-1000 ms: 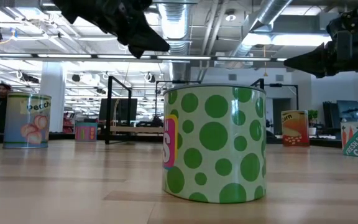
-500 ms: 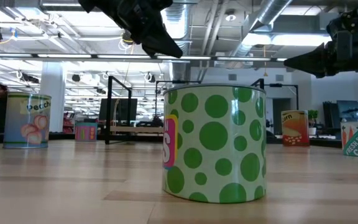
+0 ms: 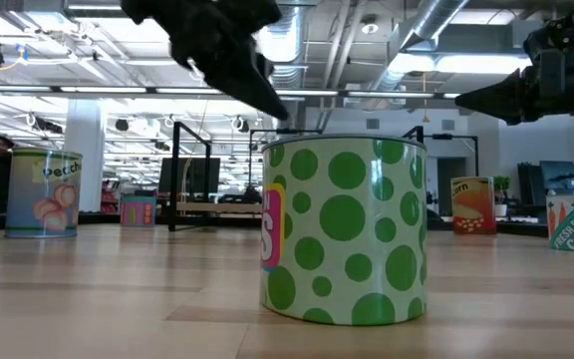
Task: Pick and place cans onto a shelf
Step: Put the bottom canned corn on the shelf
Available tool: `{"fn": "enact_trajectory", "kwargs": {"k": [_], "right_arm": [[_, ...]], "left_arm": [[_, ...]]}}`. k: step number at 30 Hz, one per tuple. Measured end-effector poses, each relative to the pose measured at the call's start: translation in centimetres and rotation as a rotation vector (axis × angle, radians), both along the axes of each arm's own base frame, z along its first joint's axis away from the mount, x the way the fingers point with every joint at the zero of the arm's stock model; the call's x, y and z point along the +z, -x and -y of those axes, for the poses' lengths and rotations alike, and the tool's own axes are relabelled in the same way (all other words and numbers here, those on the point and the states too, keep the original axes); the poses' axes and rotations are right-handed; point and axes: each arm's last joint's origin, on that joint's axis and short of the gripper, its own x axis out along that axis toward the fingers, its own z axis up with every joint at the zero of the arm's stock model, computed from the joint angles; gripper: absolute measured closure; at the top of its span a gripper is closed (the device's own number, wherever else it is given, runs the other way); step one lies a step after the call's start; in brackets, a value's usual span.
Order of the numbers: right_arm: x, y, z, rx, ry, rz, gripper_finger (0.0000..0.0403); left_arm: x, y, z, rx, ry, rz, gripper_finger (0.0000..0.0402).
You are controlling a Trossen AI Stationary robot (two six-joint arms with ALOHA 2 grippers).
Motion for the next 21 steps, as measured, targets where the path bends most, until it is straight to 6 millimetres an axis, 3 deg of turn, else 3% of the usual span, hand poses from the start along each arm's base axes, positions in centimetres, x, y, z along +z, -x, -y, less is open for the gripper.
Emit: {"fn": "enact_trajectory", "kwargs": {"k": [12,21], "right_arm": [[0.0,0.0,0.0,-0.001,0.0,0.002,0.0374],[0.0,0.0,0.0,0.0,0.0,0.003,0.0374]], "left_arm": [[-3.8,-1.9,-0.1,-0.006,-0.128,-0.078,0.0301],[-3.6,-1.7,-0.2,-0.003,-0.147,-0.082,0.0394]]}}
